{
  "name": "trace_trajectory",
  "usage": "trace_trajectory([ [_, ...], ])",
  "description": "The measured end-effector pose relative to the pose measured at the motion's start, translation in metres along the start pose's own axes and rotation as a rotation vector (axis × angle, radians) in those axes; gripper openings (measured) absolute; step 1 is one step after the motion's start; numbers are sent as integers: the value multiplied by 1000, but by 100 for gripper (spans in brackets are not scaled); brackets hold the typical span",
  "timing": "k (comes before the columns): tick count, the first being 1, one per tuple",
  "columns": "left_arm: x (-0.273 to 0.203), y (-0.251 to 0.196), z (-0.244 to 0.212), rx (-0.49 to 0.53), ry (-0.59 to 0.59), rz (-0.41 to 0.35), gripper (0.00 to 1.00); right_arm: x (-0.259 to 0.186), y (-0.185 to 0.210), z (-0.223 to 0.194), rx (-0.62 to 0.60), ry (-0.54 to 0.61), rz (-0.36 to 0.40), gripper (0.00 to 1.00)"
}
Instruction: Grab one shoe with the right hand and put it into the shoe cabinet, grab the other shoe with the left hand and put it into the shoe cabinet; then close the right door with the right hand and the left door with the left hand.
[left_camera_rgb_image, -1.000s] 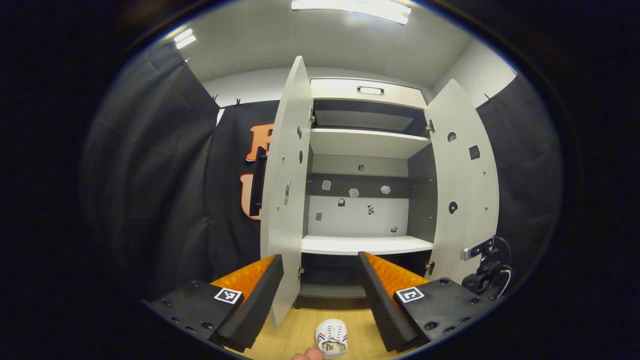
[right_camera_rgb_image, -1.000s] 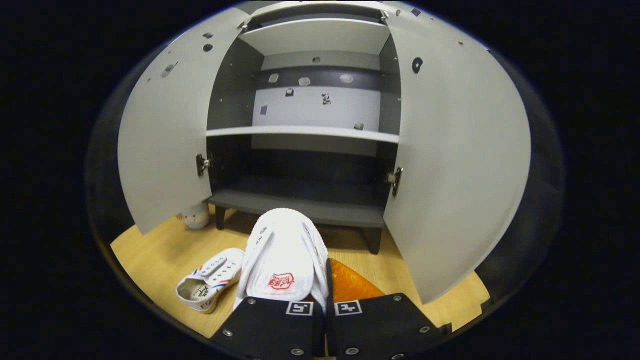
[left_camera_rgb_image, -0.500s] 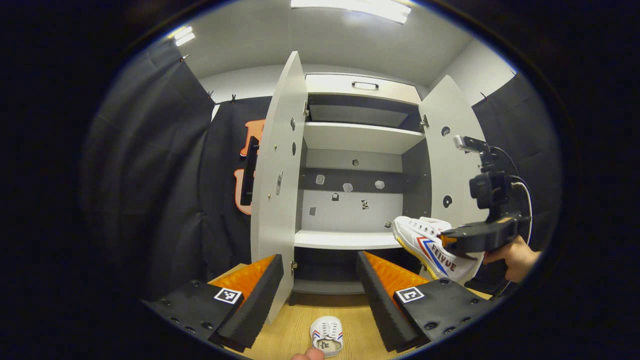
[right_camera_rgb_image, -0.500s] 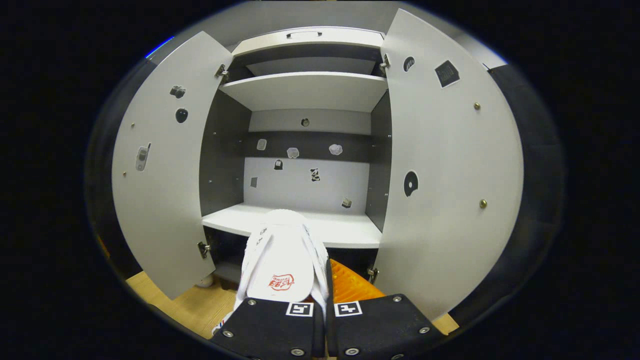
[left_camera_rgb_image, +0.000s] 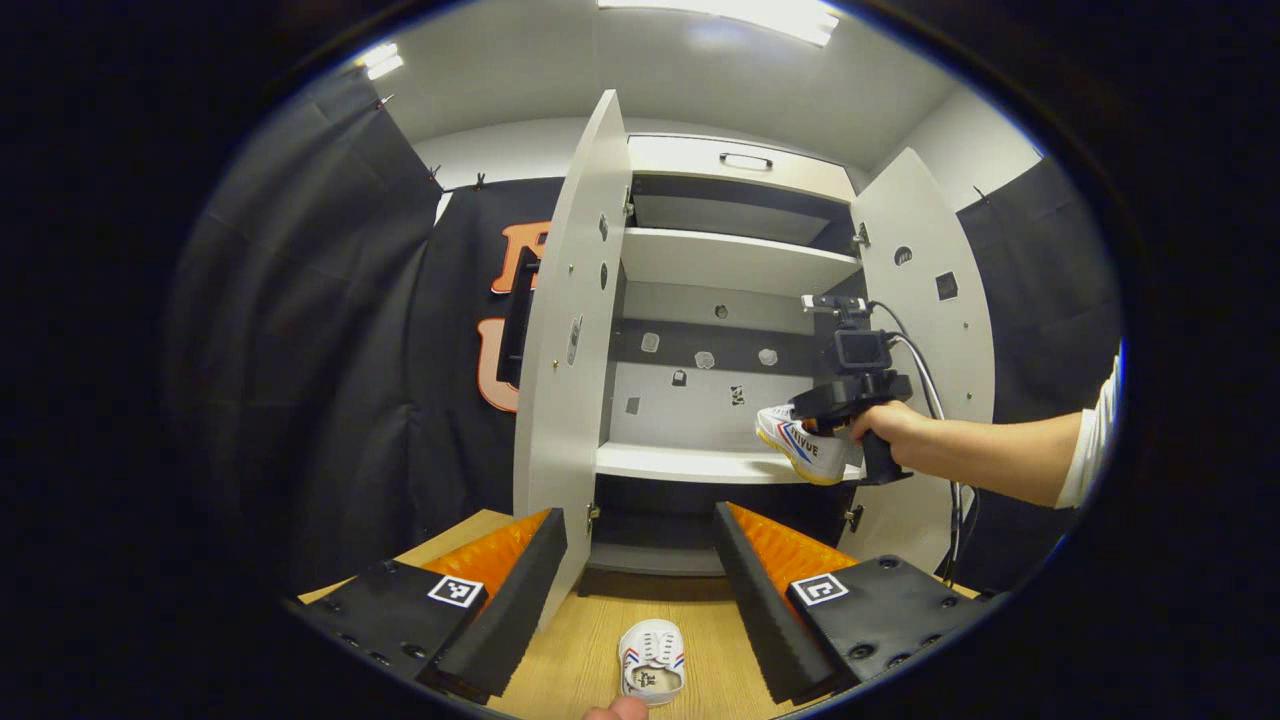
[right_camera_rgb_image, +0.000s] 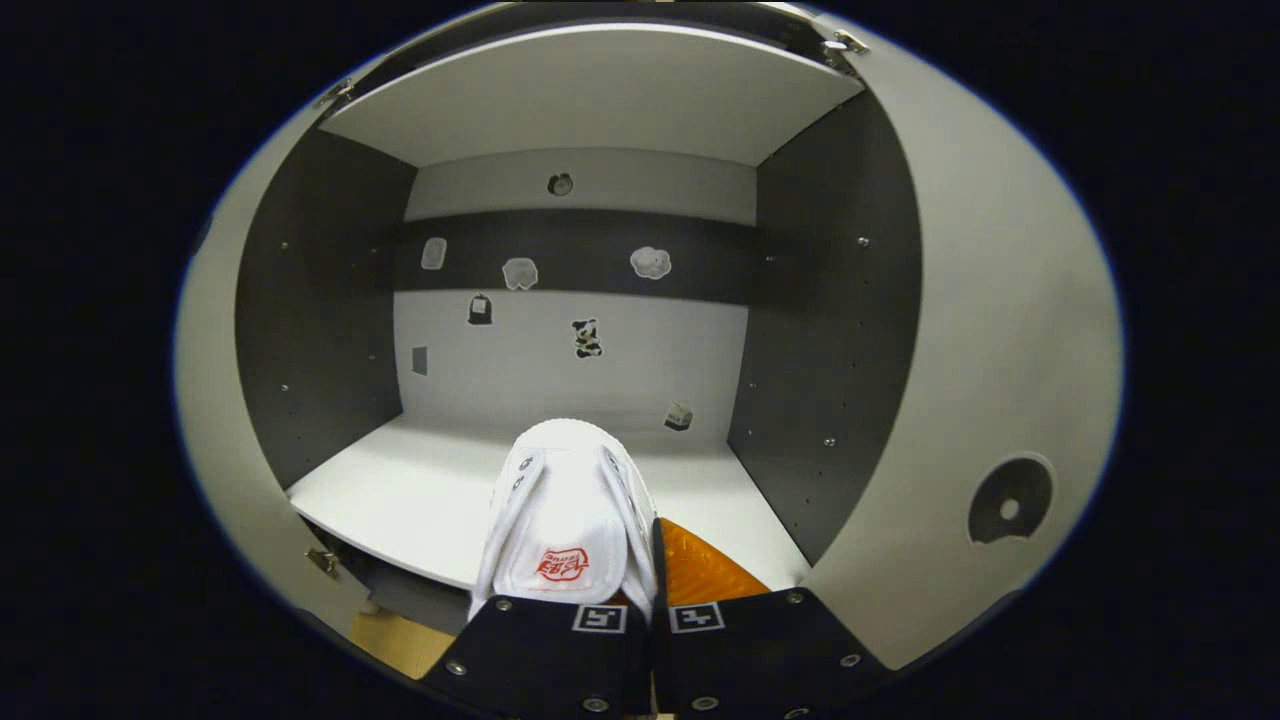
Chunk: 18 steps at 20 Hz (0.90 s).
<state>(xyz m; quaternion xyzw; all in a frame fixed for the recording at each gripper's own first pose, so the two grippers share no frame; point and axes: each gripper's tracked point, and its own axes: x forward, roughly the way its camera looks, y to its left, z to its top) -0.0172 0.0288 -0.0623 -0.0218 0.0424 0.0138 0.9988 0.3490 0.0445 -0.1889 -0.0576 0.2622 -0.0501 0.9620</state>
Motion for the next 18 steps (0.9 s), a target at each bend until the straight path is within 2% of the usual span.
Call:
trace_trajectory([
  [2,0,9,1,9,-3,24,99,33,-1,-3,13,53,-32,1],
  [4,0,12,0,5,4,31,96,57,-3,-6,22,88,-63,1],
  [8,1,21,-3,36,11,51,96,82,-8,-16,79,148,-90,1],
  [11,2,23,-5,30,18,55,96,84,-3,-21,106,181,-70,2],
  [12,2,22,-3,27,19,52,96,84,0,-18,105,166,-56,5],
  [13,2,21,-5,28,18,49,96,82,3,-14,94,151,-50,14],
  [15,3,19,-3,35,14,43,98,76,5,-10,68,129,-41,22],
  [18,2,18,-3,30,12,36,96,66,1,-6,46,113,-26,37],
])
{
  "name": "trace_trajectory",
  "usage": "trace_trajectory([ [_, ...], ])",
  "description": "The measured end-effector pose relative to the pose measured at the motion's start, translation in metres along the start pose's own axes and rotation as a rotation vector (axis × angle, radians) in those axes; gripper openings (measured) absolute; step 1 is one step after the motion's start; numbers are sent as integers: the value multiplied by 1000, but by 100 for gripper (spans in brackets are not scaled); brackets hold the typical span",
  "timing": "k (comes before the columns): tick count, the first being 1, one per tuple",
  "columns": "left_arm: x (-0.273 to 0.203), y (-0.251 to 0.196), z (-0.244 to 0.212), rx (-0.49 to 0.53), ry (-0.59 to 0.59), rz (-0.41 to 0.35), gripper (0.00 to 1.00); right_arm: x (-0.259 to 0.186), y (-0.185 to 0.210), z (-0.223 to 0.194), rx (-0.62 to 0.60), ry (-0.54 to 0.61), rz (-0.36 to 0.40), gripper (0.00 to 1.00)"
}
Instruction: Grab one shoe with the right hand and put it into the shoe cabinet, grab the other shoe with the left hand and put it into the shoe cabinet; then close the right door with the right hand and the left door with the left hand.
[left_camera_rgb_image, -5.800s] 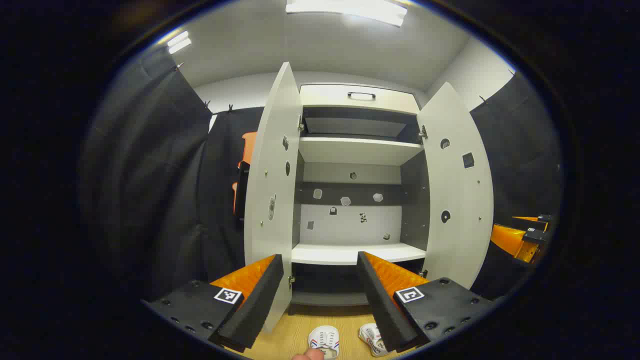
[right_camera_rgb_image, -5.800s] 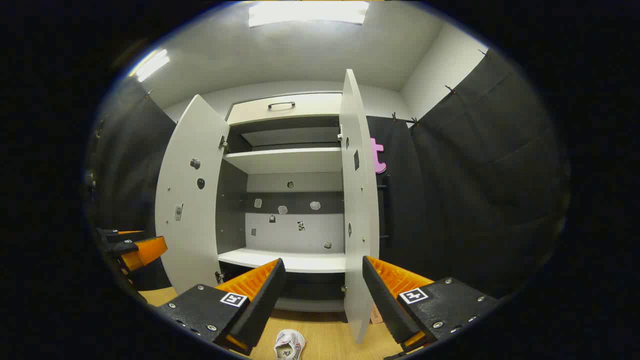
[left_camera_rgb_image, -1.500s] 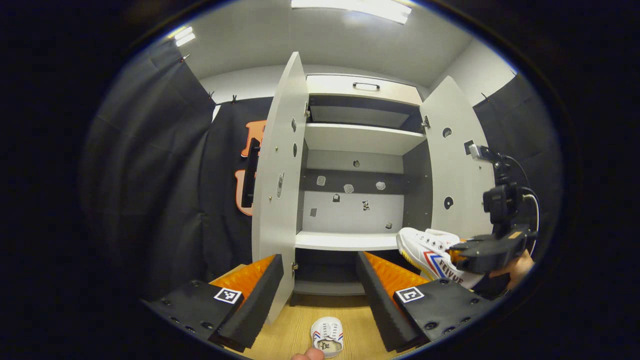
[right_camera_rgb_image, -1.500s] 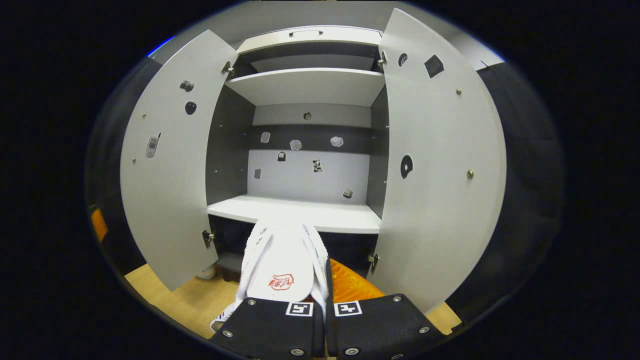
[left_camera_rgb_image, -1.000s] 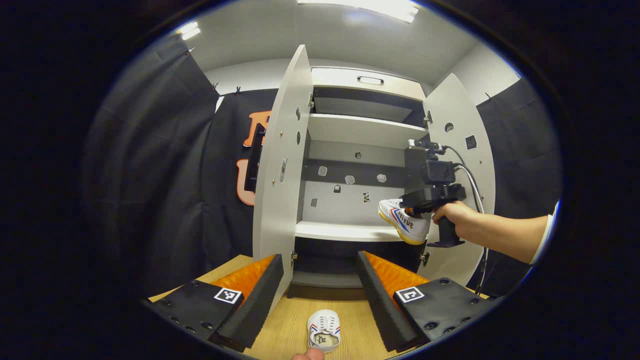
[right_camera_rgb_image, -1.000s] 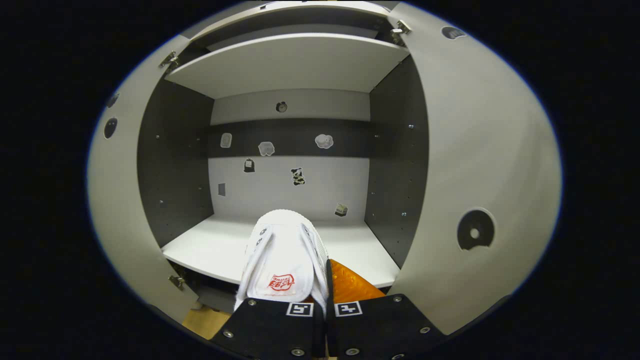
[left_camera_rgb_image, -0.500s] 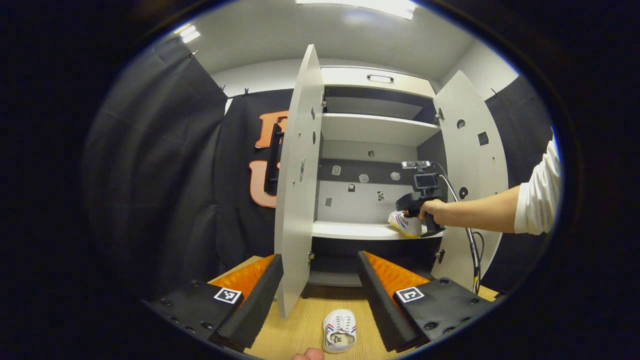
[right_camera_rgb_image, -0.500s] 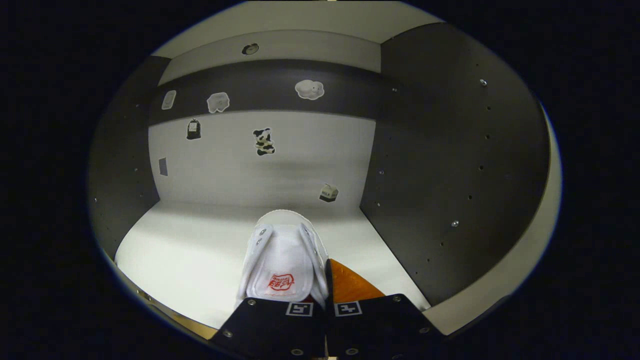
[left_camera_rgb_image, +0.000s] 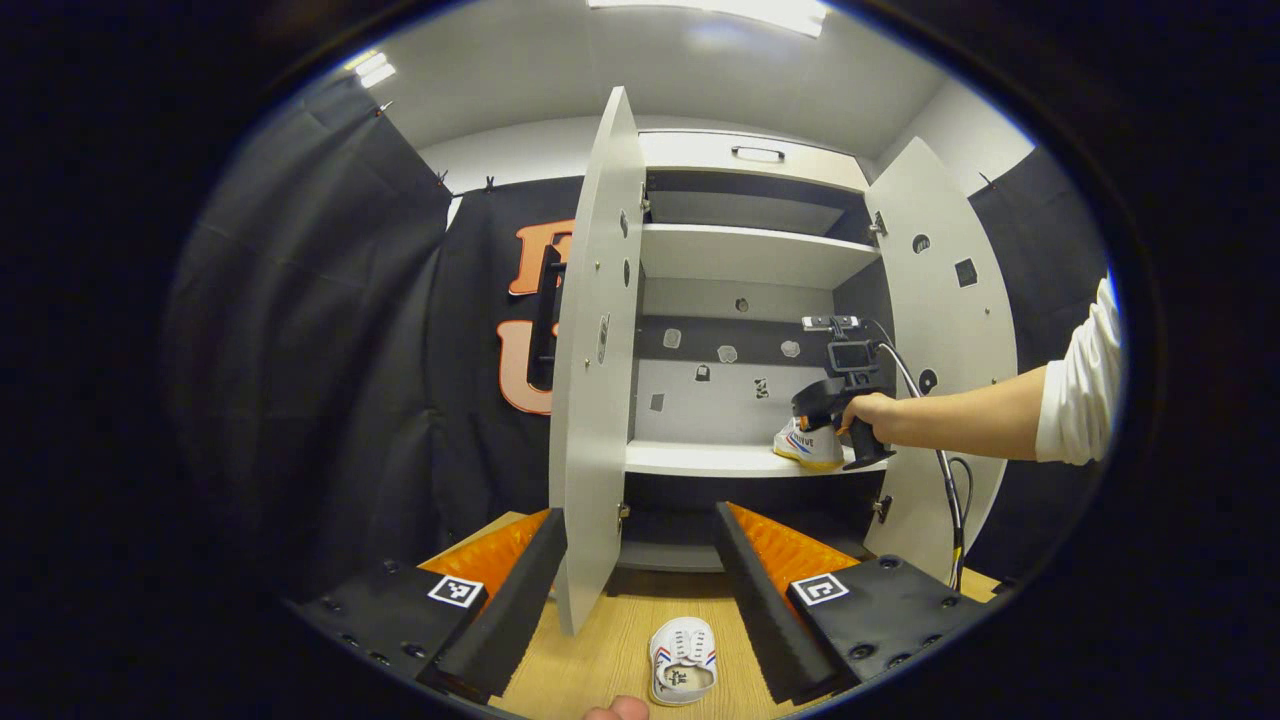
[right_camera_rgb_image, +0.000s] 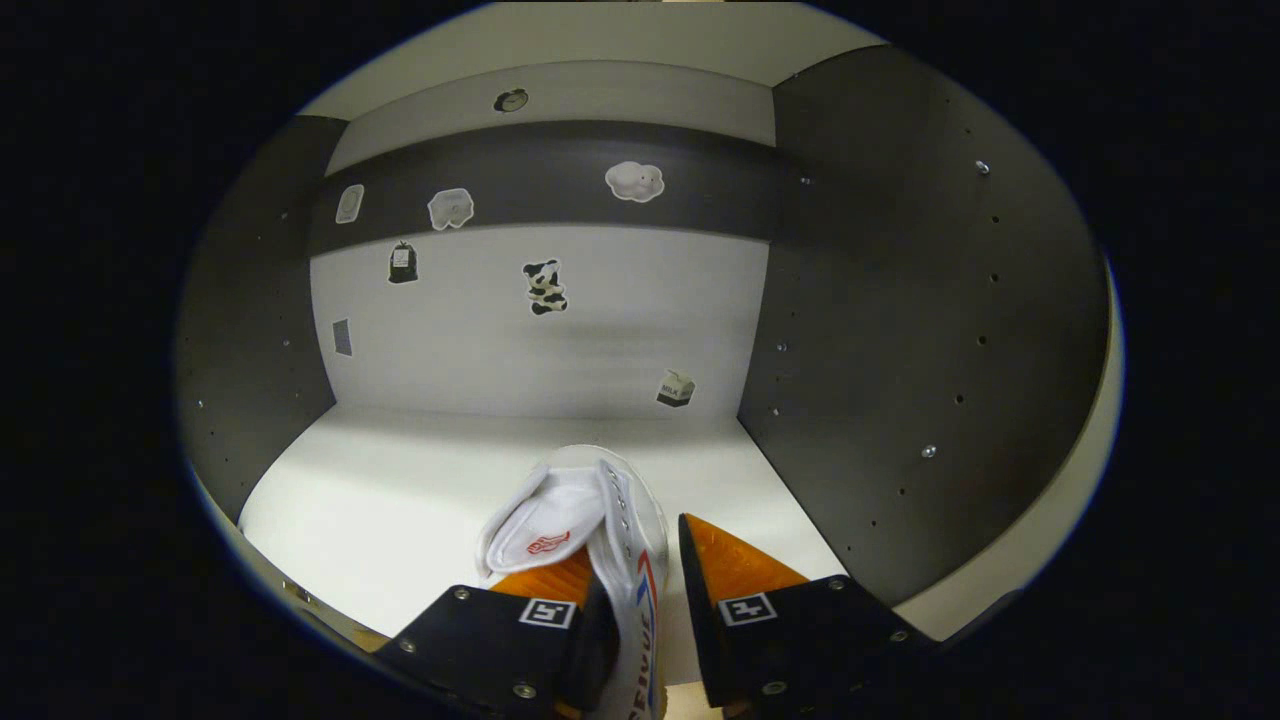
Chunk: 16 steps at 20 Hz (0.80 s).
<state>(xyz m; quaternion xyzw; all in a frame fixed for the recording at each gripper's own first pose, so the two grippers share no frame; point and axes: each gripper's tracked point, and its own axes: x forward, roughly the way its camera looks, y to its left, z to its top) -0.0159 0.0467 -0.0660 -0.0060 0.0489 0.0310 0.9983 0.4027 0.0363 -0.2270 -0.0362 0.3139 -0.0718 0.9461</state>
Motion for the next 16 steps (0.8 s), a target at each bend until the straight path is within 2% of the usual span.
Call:
trace_trajectory([
  [2,0,-2,1,-6,-3,-5,96,-9,-7,3,9,-11,2,51],
  [3,0,-4,2,-9,-4,-10,94,-12,-11,2,12,-16,4,66],
  [5,1,-7,2,-11,-6,-20,94,-22,-15,3,13,-25,20,84],
  [7,-1,-10,4,-19,-14,-30,94,-35,-16,9,3,-51,34,92],
  [10,-2,-15,7,-30,-23,-42,96,-68,-11,24,-14,-120,74,93],
  [14,-1,-21,5,-40,-16,-58,94,-130,2,43,-16,-218,165,93],
  [16,0,-25,6,-41,-18,-66,96,-163,4,45,-20,-265,194,93],
])
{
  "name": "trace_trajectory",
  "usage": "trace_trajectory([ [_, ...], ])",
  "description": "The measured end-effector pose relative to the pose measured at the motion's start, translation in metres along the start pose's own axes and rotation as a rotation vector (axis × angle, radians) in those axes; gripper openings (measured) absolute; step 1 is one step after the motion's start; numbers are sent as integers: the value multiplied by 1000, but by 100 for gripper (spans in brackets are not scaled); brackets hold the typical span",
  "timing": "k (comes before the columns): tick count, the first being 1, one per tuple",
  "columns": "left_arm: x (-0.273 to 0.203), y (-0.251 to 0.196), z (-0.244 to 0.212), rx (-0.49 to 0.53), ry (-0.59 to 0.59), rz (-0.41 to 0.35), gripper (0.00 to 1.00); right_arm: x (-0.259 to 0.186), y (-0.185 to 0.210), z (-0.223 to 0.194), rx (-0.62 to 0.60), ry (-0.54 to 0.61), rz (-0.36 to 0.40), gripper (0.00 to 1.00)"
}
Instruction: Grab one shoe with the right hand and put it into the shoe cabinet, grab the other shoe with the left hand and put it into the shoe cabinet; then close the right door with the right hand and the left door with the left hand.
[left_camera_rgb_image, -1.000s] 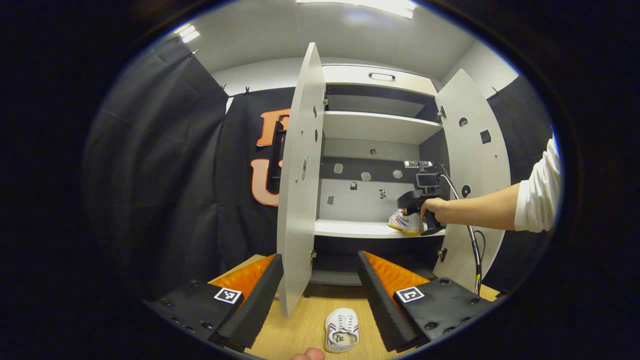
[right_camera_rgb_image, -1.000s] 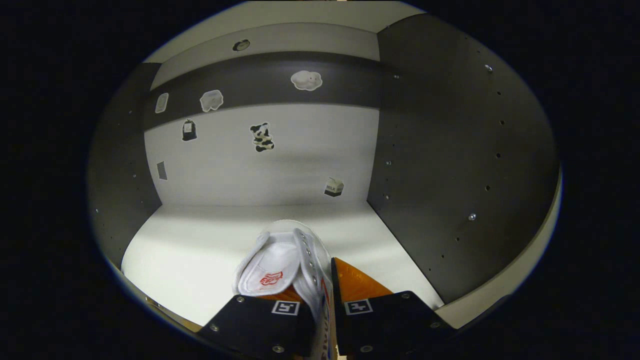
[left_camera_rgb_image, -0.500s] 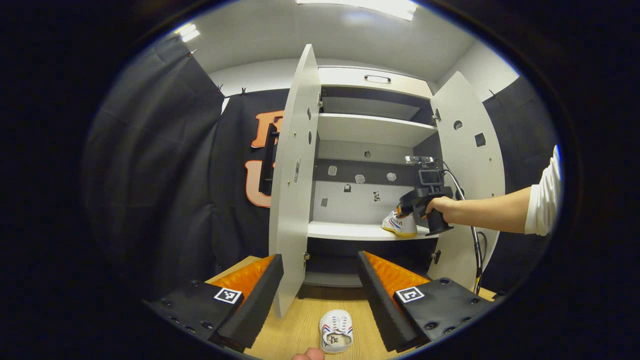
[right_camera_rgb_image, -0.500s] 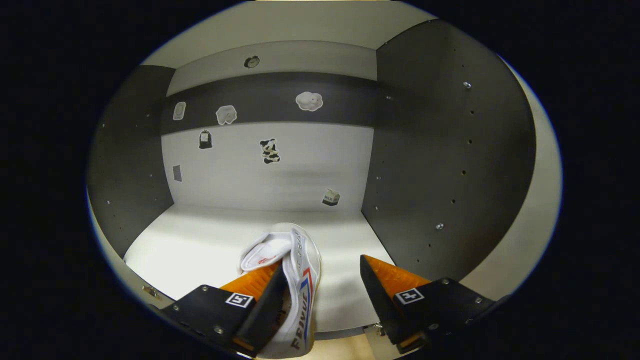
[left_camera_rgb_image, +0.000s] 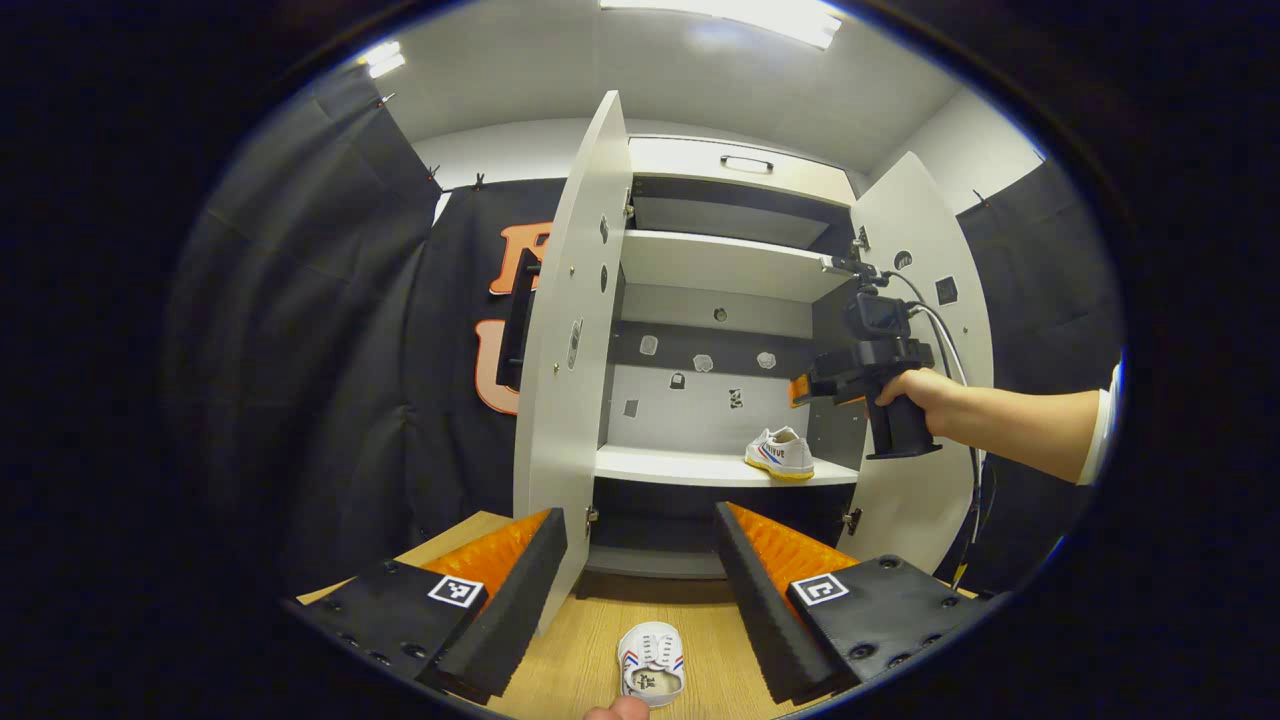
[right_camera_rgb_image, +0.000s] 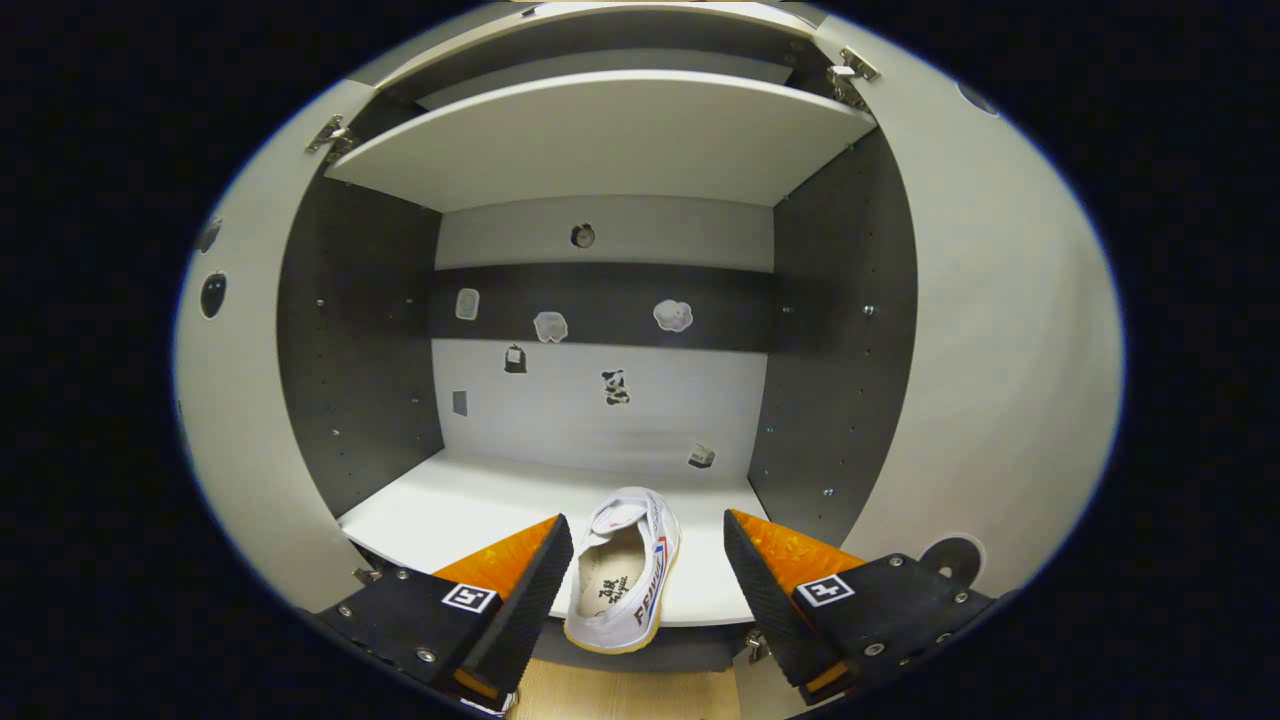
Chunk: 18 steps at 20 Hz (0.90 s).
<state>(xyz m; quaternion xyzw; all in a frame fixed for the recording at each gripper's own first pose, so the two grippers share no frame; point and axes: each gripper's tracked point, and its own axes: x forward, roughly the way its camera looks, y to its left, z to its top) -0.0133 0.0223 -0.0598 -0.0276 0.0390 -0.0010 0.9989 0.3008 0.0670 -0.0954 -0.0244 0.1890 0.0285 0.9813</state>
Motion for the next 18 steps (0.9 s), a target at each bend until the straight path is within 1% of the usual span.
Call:
trace_trajectory([
  [4,2,-5,-2,-5,10,-10,96,-62,17,11,70,-100,58,93],
  [7,4,-15,0,-21,6,-21,96,-101,19,7,79,-169,63,93],
  [8,6,-18,-1,-21,9,-23,94,-112,19,1,70,-179,65,93],
  [9,6,-19,-1,-19,10,-25,96,-124,17,-4,59,-189,59,93],
  [10,6,-21,-1,-16,10,-25,96,-134,15,-8,45,-205,53,93],
  [11,6,-23,-1,-12,9,-27,96,-145,13,-14,33,-219,48,93],
  [12,6,-24,-2,-9,11,-28,96,-154,12,-23,21,-222,45,98],
  [13,5,-25,-4,-5,15,-28,96,-165,12,-34,9,-216,44,93],
  [16,1,-27,-9,1,30,-24,96,-193,9,-70,-31,-203,40,93],
  [18,-1,-28,-14,2,43,-21,96,-212,7,-92,-56,-215,33,93],
])
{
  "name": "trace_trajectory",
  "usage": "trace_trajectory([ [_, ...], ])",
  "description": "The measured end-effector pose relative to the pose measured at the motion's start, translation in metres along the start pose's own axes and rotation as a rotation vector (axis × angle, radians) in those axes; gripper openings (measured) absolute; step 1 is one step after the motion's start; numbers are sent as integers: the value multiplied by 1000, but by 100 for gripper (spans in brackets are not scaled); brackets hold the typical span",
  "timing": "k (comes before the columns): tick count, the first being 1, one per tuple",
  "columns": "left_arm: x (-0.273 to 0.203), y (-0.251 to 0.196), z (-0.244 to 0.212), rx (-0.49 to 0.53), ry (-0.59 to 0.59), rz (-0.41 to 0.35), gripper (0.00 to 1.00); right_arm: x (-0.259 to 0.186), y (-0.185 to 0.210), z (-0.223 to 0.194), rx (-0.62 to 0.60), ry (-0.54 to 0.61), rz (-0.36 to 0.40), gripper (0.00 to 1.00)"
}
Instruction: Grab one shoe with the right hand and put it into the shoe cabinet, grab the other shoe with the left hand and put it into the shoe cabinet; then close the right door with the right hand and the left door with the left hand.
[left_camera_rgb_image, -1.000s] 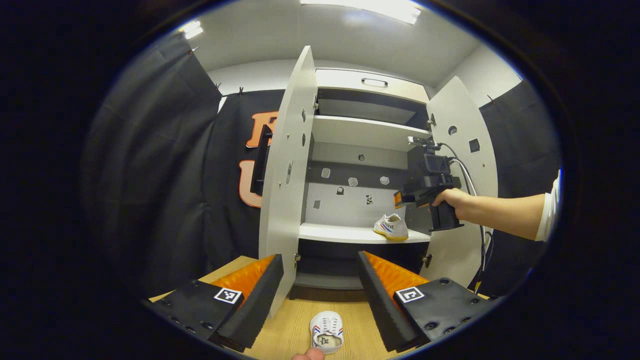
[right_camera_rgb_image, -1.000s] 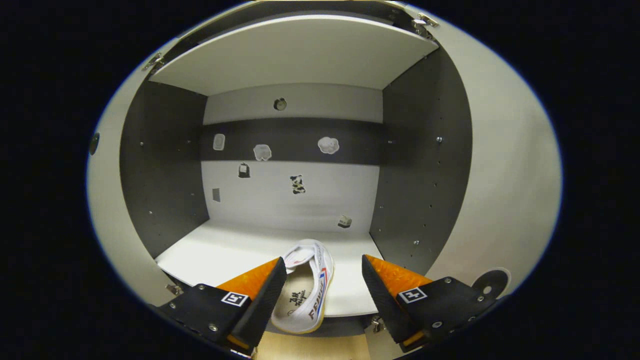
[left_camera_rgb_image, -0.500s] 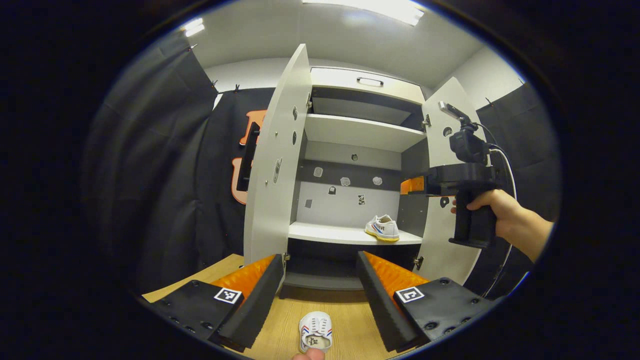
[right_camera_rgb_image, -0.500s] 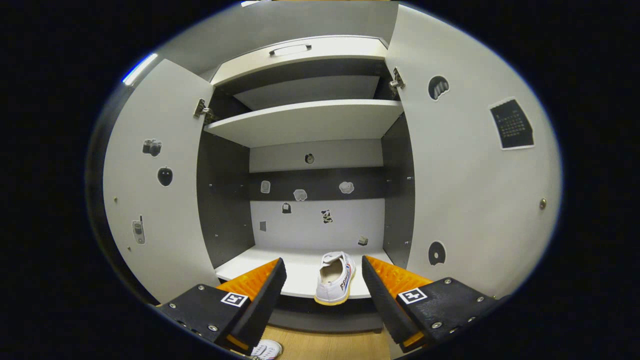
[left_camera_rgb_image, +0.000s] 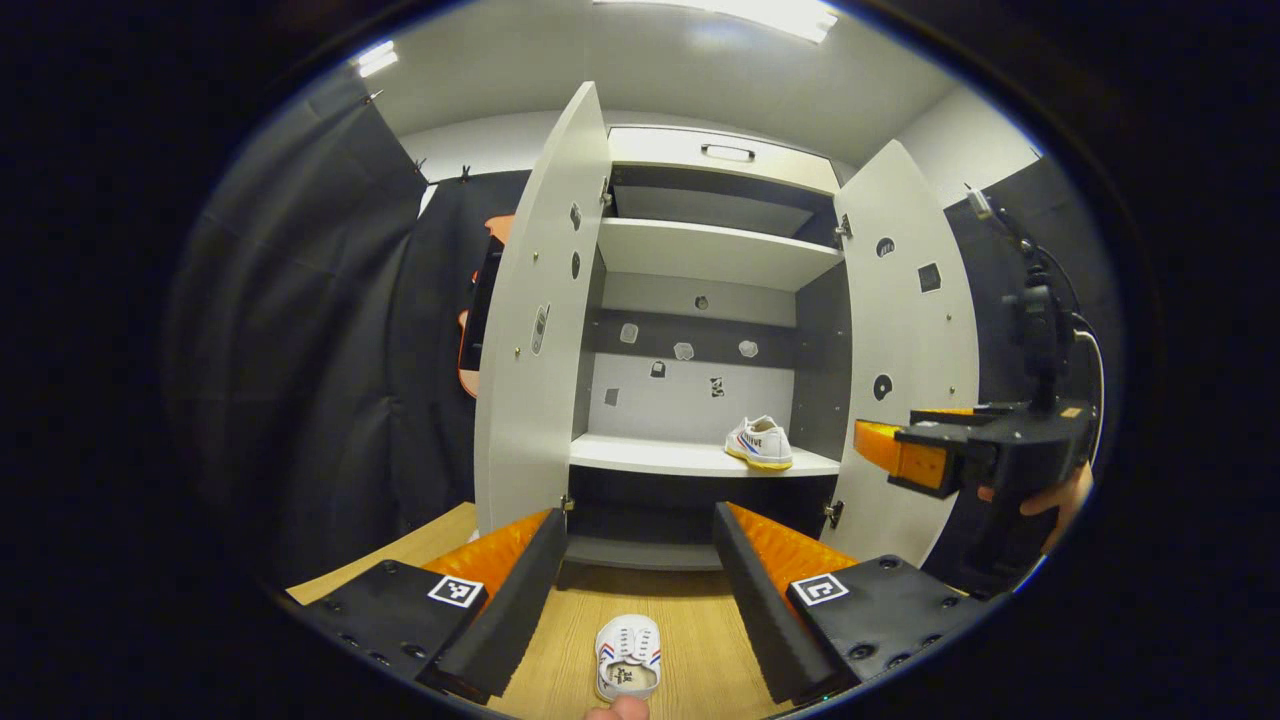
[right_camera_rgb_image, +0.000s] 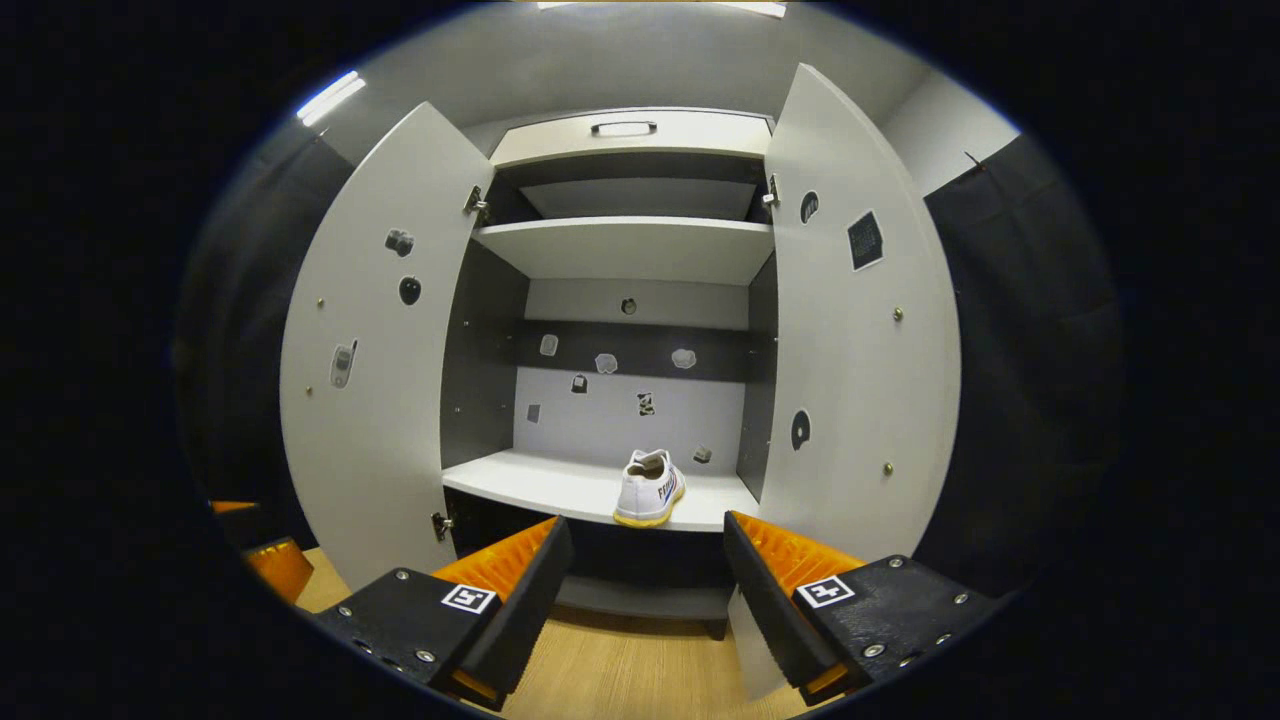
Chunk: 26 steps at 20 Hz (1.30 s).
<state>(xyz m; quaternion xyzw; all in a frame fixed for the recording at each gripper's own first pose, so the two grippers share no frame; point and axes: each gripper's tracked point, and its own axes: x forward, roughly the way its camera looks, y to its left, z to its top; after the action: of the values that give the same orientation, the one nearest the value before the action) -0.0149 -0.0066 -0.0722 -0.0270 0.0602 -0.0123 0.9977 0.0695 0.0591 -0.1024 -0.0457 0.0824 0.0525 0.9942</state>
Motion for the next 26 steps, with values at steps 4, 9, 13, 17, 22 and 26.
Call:
trace_trajectory([
  [4,6,-1,-2,4,20,2,96,-32,2,-22,6,-11,8,94],
  [9,33,6,-59,1,171,-19,99,-55,-14,-30,95,-23,-10,94],
  [13,39,12,-170,-7,454,-107,96,-67,-29,-42,94,-12,-12,94],
  [17,39,37,-265,26,686,-67,97,-72,-35,-50,106,-22,7,94],
  [22,33,57,-334,39,872,-15,98,-65,-49,-63,121,4,-20,94],
  [26,50,68,-354,85,875,11,99,-57,-56,-67,134,15,-33,94],
])
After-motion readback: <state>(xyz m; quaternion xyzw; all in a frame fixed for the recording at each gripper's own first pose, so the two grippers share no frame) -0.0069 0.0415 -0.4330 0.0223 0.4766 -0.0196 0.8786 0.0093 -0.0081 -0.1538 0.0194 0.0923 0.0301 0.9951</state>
